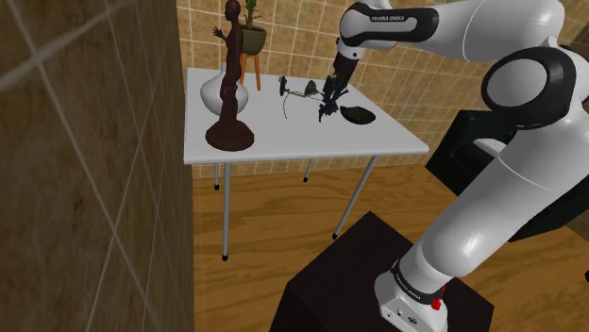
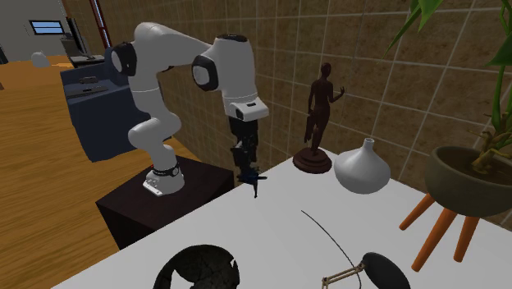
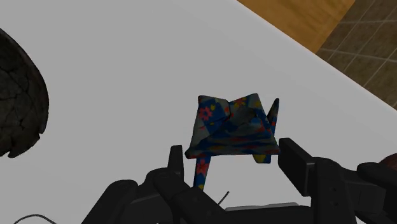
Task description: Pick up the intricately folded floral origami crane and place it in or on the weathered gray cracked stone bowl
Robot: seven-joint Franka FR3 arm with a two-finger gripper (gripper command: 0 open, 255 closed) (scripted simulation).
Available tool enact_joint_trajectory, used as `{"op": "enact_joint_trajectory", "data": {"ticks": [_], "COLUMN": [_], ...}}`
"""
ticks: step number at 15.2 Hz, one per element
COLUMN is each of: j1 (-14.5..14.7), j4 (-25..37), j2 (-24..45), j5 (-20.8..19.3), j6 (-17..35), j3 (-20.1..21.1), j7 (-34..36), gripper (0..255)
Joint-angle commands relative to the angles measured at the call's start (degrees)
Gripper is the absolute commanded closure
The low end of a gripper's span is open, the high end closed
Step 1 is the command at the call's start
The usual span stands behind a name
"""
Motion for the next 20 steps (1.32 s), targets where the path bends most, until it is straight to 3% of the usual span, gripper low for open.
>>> {"op": "enact_joint_trajectory", "data": {"ticks": [1,12,17,20], "j1": [-1.4,-10.3,-16.1,-21.0], "j4": [2.2,16.7,27.5,37.5], "j2": [1.7,13.5,21.6,28.5], "j5": [0.7,6.7,10.5,13.4], "j6": [-0.7,-4.7,-8.5,-12.2], "j3": [-1.5,-7.8,-9.3,-9.7], "j7": [-3.1,-18.8,-25.2,-28.8], "gripper": [255,255,255,255]}}
